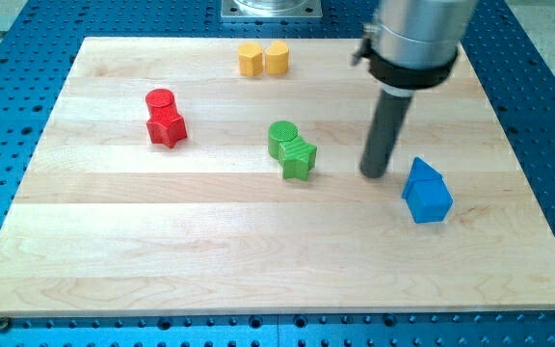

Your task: Slightly move the green blocks diagonally to the blue blocks

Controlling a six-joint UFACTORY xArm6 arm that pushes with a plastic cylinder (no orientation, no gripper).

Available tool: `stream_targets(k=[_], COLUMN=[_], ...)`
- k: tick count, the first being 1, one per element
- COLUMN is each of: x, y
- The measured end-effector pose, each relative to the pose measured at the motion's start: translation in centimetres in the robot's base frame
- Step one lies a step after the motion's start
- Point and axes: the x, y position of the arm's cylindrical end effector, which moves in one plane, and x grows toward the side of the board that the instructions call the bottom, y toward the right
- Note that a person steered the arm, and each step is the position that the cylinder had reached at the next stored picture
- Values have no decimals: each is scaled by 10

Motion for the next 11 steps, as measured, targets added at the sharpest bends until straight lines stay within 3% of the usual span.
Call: stream_targets(k=[1, 4, 5, 6, 7, 8, 9, 10, 11], x=[-27, -54, -42, 14, 20, 16, 51, 33, 15], y=[-1, -9, -9, -27, -90, -118, -127, -168, -158])
